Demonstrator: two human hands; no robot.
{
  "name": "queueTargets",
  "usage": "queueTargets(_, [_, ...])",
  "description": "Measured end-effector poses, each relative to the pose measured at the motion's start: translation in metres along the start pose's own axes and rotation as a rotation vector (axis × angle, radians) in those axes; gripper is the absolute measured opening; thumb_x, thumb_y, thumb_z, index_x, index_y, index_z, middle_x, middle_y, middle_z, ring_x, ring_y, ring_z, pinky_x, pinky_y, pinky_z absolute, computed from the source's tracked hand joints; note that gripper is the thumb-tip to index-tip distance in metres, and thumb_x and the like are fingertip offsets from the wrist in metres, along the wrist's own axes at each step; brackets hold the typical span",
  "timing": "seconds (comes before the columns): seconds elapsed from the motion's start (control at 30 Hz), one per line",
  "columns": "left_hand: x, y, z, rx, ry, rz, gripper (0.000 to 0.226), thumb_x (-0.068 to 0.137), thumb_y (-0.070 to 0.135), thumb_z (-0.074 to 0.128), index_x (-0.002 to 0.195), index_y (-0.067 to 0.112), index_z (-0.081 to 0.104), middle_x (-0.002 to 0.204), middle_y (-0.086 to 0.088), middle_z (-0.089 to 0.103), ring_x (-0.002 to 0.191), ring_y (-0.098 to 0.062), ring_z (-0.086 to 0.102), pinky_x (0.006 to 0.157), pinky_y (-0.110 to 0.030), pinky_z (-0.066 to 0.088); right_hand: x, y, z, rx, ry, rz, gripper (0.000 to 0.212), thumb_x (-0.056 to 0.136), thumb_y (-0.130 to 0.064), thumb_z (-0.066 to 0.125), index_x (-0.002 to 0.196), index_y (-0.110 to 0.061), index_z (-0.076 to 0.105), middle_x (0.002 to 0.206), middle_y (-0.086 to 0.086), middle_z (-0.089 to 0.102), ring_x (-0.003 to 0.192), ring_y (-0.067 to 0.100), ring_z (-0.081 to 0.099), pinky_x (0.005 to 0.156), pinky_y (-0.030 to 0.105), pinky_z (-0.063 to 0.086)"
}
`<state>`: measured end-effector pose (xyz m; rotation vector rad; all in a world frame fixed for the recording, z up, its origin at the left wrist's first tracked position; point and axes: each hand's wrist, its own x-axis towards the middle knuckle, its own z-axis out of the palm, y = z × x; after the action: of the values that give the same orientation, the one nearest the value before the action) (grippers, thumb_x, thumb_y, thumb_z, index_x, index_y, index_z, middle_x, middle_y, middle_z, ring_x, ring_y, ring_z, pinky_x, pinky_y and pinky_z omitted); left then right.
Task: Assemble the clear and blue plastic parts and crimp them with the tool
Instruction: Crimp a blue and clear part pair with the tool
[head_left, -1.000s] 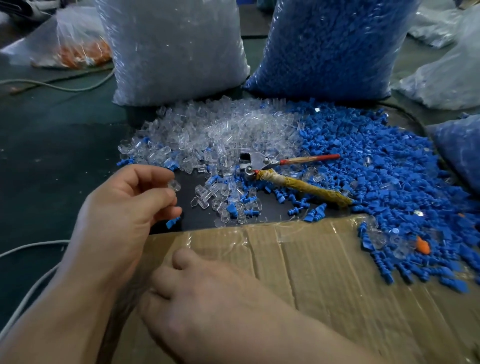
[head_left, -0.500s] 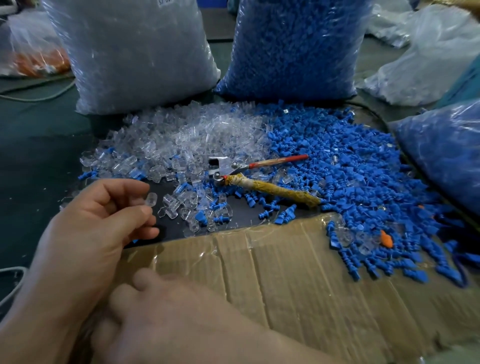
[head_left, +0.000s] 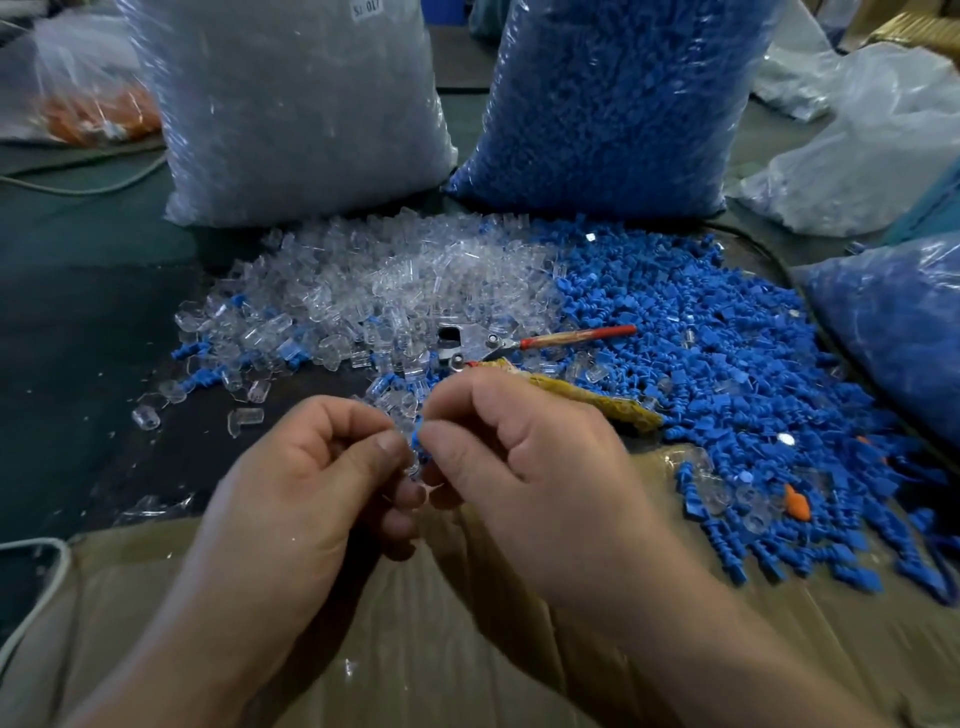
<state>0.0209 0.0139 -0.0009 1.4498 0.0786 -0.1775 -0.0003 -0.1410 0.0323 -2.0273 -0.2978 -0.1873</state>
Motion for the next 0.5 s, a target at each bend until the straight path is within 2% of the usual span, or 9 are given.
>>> queueTargets(0.03, [-0.001, 0.002, 0.000, -0.009, -0.010, 0.000, 0.003, 0.078, 0.020, 0.070, 0.075, 0.021, 0.070, 0.062, -0.017, 0.064, 0.047, -0.026, 0.057, 0.044, -0.034, 0.051, 0.000, 0.000, 0.002, -0.134, -0.003, -0.057, 0.009, 0.094, -0.023, 0.059, 0.086, -0.026, 0.062, 0.079, -0.013, 0.064, 0.075, 0.002, 0.062, 0.066, 0.023, 0.049])
queueTargets(0.13, [-0.003, 0.003, -0.002, 0.009, -0.031, 0.029, 0.014, 0.068, 0.028, 0.071, 0.080, 0.021, 0.072, 0.065, -0.017, 0.065, 0.050, -0.025, 0.058, 0.047, -0.036, 0.052, -0.001, 0.005, 0.006, -0.306, -0.003, -0.156, 0.013, 0.095, -0.029, 0.053, 0.095, -0.022, 0.064, 0.094, -0.008, 0.060, 0.088, 0.011, 0.057, 0.075, 0.037, 0.048])
queueTargets(0.33, [-0.007, 0.004, -0.005, -0.014, -0.080, -0.001, 0.026, 0.065, 0.032, 0.074, 0.087, 0.018, 0.074, 0.062, -0.015, 0.063, 0.050, -0.024, 0.057, 0.051, -0.037, 0.050, 0.000, 0.012, 0.003, -0.287, 0.021, -0.231, 0.013, 0.095, -0.022, 0.058, 0.100, -0.016, 0.069, 0.095, -0.003, 0.061, 0.088, 0.017, 0.059, 0.072, 0.041, 0.049])
queueTargets(0.5, [-0.008, 0.011, -0.014, -0.080, -0.193, -0.112, 0.018, 0.071, 0.014, 0.079, 0.088, 0.011, 0.074, 0.062, -0.016, 0.059, 0.048, -0.023, 0.054, 0.049, -0.036, 0.049, 0.001, 0.012, 0.003, -0.292, -0.031, -0.284, 0.011, 0.096, -0.016, 0.059, 0.099, -0.014, 0.069, 0.097, -0.004, 0.063, 0.087, 0.016, 0.060, 0.072, 0.039, 0.050])
